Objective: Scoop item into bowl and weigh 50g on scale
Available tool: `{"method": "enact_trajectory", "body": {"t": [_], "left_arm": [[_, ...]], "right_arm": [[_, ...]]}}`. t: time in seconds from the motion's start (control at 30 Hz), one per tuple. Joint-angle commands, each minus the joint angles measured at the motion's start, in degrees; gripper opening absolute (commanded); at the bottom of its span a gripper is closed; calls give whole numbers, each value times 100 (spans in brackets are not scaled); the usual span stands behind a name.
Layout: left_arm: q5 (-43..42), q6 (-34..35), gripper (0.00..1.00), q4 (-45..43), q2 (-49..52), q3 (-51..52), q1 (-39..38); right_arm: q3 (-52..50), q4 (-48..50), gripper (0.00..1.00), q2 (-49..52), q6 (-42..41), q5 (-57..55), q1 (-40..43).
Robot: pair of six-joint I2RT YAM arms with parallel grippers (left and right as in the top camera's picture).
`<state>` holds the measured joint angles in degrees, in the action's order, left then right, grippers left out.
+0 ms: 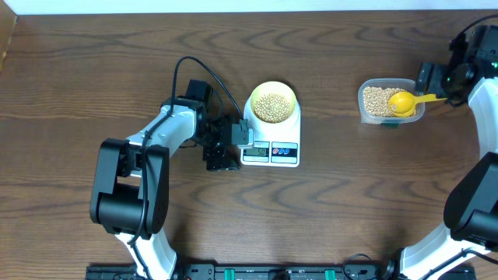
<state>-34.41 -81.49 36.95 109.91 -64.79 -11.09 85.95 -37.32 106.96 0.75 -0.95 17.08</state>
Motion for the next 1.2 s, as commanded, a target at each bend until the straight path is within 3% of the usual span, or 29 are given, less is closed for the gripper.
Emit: {"method": "enact_trajectory", "body": {"t": [0.0, 0.1, 0.27, 0.37, 1.17], "left_arm": [[-72, -101, 97, 4, 35, 61, -11], [-72, -98, 98, 4, 35, 61, -11], [-72, -98, 98, 4, 35, 61, -11], [-72, -98, 98, 4, 35, 61, -11], [-70, -98, 98, 4, 35, 61, -11]], "right_arm": [[-149, 575, 99, -118, 149, -914, -15], [-186, 1128, 99, -118, 140, -481, -11], [-192, 1244, 99, -114, 144, 1867, -92], [-192, 1211, 99, -114, 144, 2455, -190], [-192, 1073, 99, -114, 146, 2487, -251]]}}
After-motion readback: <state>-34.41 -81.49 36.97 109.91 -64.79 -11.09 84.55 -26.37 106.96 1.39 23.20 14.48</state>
